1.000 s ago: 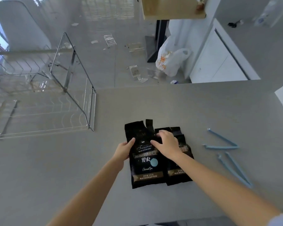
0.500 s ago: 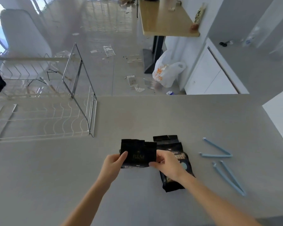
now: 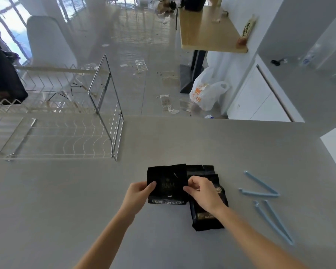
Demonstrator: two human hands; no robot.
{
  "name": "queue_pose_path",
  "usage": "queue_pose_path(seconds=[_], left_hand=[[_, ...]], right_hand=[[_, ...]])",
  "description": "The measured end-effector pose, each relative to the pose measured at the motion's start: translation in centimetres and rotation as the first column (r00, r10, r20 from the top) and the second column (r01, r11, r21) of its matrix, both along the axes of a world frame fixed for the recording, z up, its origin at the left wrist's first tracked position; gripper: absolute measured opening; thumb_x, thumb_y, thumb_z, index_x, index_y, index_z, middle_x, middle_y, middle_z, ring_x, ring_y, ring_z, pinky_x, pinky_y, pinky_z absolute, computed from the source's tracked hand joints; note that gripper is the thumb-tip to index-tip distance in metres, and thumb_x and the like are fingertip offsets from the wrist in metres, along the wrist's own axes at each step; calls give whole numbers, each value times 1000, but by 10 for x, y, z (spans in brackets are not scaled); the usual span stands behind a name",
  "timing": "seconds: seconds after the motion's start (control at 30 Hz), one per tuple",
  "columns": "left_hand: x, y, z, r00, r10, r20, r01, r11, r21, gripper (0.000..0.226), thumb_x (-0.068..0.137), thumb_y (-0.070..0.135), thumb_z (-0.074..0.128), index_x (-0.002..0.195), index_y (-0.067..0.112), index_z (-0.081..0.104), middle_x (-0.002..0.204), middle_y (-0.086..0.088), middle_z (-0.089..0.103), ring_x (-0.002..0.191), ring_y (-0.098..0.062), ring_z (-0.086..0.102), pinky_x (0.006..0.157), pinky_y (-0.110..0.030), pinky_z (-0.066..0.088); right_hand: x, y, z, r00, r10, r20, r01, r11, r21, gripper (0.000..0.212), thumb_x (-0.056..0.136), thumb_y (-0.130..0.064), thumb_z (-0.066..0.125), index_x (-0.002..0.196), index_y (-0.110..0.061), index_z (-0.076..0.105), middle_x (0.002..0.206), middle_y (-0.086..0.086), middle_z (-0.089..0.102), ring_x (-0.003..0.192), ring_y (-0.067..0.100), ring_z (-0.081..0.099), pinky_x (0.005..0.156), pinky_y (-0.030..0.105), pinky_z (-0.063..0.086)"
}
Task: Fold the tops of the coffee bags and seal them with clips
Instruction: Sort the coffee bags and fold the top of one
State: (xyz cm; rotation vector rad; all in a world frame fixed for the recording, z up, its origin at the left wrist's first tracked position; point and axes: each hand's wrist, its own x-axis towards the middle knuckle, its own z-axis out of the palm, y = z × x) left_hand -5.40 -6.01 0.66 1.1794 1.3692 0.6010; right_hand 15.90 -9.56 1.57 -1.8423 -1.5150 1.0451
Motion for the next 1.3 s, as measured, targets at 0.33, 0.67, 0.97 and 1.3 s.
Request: queue_pose_path(seconds=[0.33,0.67,0.97,1.3], left_hand=[[13,-6,-9,992,41,119,-42,999,6,14,89,5,57,98,11,67,80,-1,77,77,-11,72,64,-14,52],[23,5,-23,995,96,-1,-94,979,181,48,84,7,64,125,24,44,103,-4,56,93,-19,58,83,-34,48],[18,-1,-45,972,-145,-184,189,950,248,29,71,9,78,94,25,70,129,0,51,125,-21,37,105,-35,32],[30,-8,-47,990,-123,-76,134,978,161,23,73,9,77,92,19,68,129,-1,45,123,-18,38,105,-36,35]], right_hand=[[14,-19,-14,996,-50,-80,47,998,-37,20,83,-19,71,68,-19,57,60,-8,60,54,4,50,57,13,42],[14,-24,-16,877,212,431,-342,906,251,44,75,-47,70,114,-34,55,113,-9,50,109,7,44,95,24,36],[4,-9,-37,960,47,276,-78,992,103,10,80,-24,71,78,-20,62,79,-6,59,72,13,55,61,36,50],[13,-2,-46,975,90,202,-108,991,81,10,78,-22,74,77,-21,64,77,-9,58,78,12,53,68,31,47]])
